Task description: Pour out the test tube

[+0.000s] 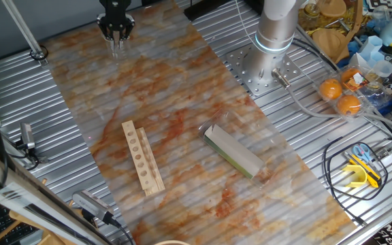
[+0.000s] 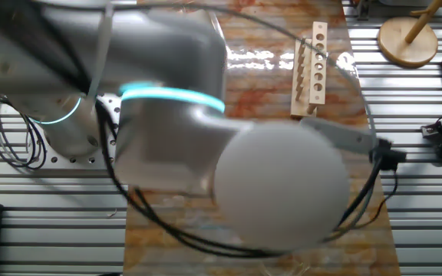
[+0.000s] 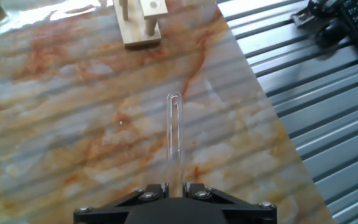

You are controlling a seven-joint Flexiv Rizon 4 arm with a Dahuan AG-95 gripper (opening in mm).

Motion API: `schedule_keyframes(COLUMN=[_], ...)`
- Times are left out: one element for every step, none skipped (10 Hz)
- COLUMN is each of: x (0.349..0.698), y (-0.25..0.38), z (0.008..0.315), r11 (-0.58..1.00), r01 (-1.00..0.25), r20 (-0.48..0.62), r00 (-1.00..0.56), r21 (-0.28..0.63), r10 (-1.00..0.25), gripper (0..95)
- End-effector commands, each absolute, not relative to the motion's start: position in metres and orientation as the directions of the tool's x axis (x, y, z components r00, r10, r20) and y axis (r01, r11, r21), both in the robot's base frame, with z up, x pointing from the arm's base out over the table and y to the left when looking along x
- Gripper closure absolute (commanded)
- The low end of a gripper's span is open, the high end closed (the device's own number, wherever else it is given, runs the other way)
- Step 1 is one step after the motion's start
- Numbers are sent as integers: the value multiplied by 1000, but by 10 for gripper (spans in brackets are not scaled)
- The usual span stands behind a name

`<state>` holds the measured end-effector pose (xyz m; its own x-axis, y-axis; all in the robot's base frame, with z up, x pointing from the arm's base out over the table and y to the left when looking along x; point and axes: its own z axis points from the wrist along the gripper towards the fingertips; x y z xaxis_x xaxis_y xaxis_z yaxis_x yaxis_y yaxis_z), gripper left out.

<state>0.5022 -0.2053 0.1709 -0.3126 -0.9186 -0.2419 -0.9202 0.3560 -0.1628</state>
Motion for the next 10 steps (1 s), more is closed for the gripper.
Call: schedule_keyframes(x=[503, 502, 501, 500, 502, 503, 504, 504, 504, 505], y=[-202, -201, -199, -198, -197, -195, -195, -194, -193, -191], z=[175, 177, 180, 184, 190, 193, 195, 195, 196, 198], r11=[357, 359, 363, 353, 338, 329, 328, 324, 313, 292], r01=[-920, -919, -917, -918, -924, -927, -928, -928, -930, -936], r20=[-199, -183, -151, -112, -76, -59, -44, -24, -2, 27], r00=[-324, -330, -340, -338, -330, -324, -325, -325, -319, -302], r21=[-162, -160, -166, -178, -180, -179, -180, -185, -192, -195], r10=[-925, -926, -928, -935, -941, -944, -945, -945, -948, -953], gripper=[950, 950, 950, 950, 950, 950, 950, 950, 950, 950])
